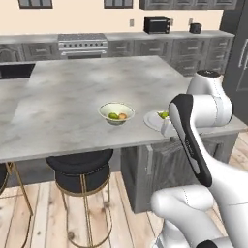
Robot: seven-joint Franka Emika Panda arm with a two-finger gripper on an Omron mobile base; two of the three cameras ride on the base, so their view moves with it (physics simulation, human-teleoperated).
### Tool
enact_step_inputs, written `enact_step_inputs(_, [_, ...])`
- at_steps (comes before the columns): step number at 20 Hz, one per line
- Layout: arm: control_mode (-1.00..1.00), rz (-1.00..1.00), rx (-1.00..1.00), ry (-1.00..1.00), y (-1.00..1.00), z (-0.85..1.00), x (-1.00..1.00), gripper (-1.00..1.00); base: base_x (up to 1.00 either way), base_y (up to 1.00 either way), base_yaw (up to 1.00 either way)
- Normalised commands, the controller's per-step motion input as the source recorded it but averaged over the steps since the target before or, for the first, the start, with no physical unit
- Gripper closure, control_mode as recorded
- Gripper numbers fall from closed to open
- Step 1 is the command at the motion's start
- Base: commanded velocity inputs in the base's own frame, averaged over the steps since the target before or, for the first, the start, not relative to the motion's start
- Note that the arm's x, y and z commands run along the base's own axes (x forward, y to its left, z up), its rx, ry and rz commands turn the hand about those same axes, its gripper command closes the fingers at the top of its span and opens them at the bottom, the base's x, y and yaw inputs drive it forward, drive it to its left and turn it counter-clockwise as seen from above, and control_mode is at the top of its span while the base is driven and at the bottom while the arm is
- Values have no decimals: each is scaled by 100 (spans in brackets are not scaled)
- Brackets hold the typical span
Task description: Take the fruits from the plate on the dining counter and place two fruits in each bowl.
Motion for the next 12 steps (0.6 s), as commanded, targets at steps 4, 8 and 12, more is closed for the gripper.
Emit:
enact_step_inputs(4, [100,0,0,0,0,0,0,-100,3,-100,-1])
enact_step_inputs(8, [100,0,0,0,0,0,0,-100,45,-87,-12])
enact_step_inputs(12, [100,0,0,0,0,0,0,-100,74,-27,0])
